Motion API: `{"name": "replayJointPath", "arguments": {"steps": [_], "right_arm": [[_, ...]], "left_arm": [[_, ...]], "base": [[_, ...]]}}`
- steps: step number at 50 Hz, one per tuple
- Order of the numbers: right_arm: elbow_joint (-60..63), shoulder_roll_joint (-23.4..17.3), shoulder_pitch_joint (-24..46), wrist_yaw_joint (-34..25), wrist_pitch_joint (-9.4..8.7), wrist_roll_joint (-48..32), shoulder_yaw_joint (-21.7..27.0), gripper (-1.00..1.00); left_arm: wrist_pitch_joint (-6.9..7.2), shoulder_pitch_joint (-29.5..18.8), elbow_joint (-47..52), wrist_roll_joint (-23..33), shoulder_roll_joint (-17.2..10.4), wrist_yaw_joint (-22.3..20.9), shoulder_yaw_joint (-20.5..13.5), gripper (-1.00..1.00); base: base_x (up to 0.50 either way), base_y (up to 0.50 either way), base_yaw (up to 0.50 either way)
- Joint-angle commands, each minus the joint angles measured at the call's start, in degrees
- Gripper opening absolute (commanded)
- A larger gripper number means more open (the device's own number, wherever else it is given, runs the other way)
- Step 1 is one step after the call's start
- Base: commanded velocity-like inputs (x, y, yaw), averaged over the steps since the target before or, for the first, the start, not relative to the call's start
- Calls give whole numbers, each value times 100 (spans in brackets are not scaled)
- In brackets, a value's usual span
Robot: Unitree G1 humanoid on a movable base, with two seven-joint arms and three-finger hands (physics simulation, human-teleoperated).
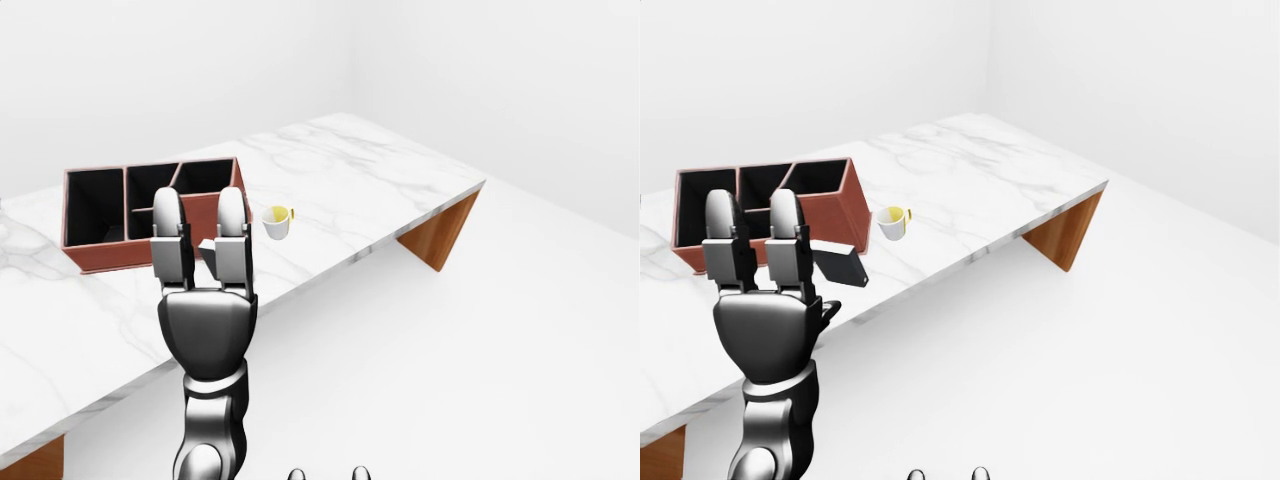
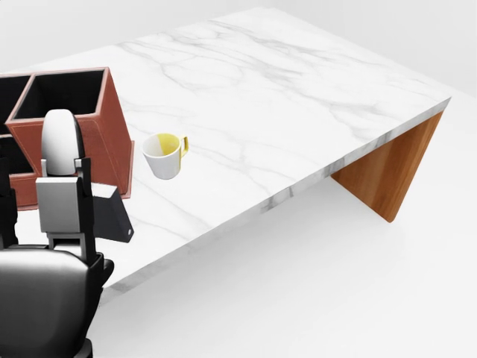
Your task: Pick up the book and place it in the right compartment of the caddy.
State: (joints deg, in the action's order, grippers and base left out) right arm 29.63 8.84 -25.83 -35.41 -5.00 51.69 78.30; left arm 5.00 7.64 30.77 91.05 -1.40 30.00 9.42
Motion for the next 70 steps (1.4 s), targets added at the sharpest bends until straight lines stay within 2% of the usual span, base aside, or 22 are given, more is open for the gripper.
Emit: {"name": "replayJointPath", "arguments": {"steps": [1,32,70], "right_arm": [[-35,-8,9,1,0,-31,-21,100],[6,-9,-12,-9,0,19,4,100],[-97,-21,9,-23,0,-65,-28,100]], "left_arm": [[0,-12,-29,-6,-1,0,-1,100],[0,24,31,-1,3,0,25,100],[0,4,-17,9,-5,0,28,100]], "base": [[12,18,0],[12,18,0],[7,4,0]]}}
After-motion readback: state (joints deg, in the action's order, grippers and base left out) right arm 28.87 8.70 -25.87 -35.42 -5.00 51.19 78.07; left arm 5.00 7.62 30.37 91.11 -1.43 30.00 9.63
